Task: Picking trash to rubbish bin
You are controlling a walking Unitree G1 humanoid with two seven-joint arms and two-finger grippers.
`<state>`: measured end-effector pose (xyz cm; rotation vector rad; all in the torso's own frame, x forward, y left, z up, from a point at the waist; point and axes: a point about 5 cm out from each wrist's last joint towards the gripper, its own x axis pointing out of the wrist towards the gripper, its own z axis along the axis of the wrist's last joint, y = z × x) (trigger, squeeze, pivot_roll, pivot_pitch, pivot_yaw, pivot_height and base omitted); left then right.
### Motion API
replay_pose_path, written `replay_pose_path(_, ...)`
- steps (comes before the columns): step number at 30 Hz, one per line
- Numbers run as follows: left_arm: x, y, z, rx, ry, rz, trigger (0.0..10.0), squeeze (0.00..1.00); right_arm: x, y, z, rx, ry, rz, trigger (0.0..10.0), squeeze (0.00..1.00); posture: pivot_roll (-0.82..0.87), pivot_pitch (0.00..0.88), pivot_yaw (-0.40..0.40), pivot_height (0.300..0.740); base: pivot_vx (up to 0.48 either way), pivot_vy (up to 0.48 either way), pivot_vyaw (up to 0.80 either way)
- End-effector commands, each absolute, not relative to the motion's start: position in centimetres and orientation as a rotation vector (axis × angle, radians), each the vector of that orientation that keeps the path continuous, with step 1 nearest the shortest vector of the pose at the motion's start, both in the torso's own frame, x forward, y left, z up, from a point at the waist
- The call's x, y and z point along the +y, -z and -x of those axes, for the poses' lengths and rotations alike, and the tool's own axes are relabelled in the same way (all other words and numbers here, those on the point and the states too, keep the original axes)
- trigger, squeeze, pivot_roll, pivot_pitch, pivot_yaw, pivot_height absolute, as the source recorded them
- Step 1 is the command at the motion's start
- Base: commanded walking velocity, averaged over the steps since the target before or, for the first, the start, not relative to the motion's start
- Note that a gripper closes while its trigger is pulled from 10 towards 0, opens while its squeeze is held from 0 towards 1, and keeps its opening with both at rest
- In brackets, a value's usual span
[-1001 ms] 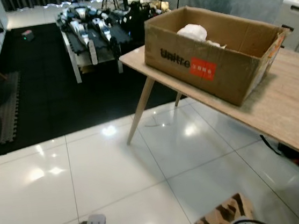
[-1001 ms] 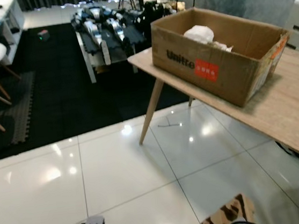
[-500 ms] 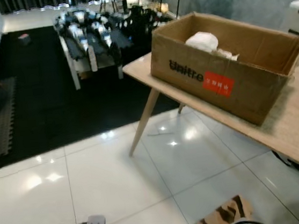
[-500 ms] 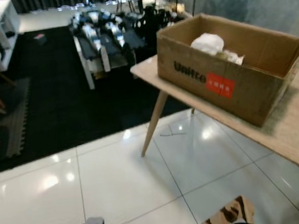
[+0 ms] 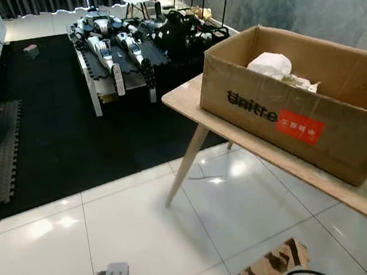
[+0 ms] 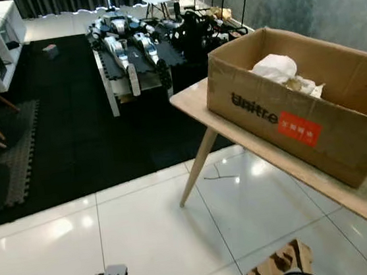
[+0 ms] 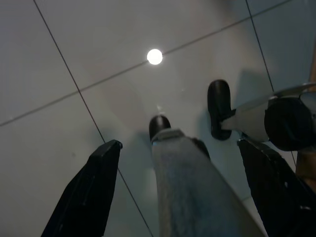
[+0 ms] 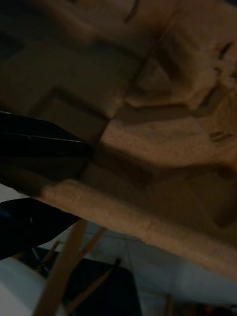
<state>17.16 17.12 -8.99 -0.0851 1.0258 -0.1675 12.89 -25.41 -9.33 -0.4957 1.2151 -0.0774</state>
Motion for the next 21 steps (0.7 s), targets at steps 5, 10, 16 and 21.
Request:
replay_pose_path(5, 16.93, 9.23, -16.68, 1.048, 0.179, 0.082, 10.0, 0.00, -25.22, 9.39, -12.89, 1.216, 0.070, 0.470, 10.0, 0.00, -0.06, 0.039, -0.019, 0.740, 0.304, 0.000, 0.00)
replay_pose_path(10, 16.96, 9.28, -16.57, 1.052, 0.179, 0.081, 10.0, 0.00, -25.27, 9.44, -12.71, 1.224, 0.071, 0.471, 10.0, 0.00, -0.06, 0.043, -0.016, 0.740, 0.302, 0.000, -0.71)
replay_pose_path(16, 16.97, 9.30, -16.52, 1.053, 0.177, 0.081, 10.0, 0.00, -25.35, 9.53, -12.35, 1.235, 0.077, 0.464, 10.0, 0.00, -0.06, 0.044, -0.014, 0.740, 0.304, 0.000, -0.74)
replay_pose_path(21, 17.06, 9.31, -16.49, 1.053, 0.171, 0.082, 10.0, 0.00, -25.37, 9.60, -12.12, 1.243, 0.078, 0.462, 10.0, 0.00, -0.06, 0.045, -0.013, 0.740, 0.275, 0.000, -0.74)
